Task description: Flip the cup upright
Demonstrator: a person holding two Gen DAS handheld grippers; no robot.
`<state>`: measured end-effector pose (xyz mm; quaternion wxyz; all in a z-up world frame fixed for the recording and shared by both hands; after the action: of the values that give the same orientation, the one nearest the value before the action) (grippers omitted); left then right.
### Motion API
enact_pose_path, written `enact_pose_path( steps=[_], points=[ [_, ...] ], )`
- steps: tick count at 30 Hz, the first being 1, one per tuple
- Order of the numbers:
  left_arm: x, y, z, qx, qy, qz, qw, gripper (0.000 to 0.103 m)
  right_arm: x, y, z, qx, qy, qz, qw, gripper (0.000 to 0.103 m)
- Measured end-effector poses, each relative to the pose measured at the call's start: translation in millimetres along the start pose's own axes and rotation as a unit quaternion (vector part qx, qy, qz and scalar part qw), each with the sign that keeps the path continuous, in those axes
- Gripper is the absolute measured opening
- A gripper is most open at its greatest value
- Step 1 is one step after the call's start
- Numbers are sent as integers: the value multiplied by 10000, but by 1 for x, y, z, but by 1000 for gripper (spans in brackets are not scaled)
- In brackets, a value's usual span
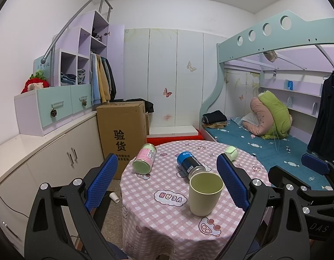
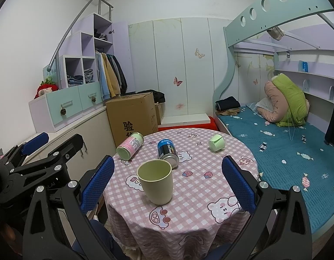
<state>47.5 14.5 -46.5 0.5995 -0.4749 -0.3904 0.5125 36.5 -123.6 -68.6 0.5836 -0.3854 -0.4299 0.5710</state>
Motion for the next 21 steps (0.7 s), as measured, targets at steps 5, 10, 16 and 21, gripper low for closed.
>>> enact_pose_path(
  steps=[5,10,16,21],
  points=[
    [0,0,-1,-2,-1,-3,10000,93,-1,-1,-2,12,-12,-13,10000,96],
    [0,0,-2,-4,-7,1,10000,93,0,-1,-2,3,-10,-10,10000,96],
    [3,1,-6,-26,-54,-27,10000,93,-1,-1,-3,15,-32,-25,10000,96],
    [5,2,-7,3,-52,-34,10000,93,0,0,-5,19,-38,-28,10000,96]
  ],
)
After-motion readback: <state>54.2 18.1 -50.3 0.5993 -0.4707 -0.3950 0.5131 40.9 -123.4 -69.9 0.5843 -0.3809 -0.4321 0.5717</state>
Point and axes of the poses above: each gripper's, at about its wrist camera, not at the fingertips, and z roughly against the way its jaws point, x to its left, y to its underside, the point moved 10 cm from there along -z, roughly the way its jaws point, and after that the axes turned 9 degrees about y, right-handed, at the moved point
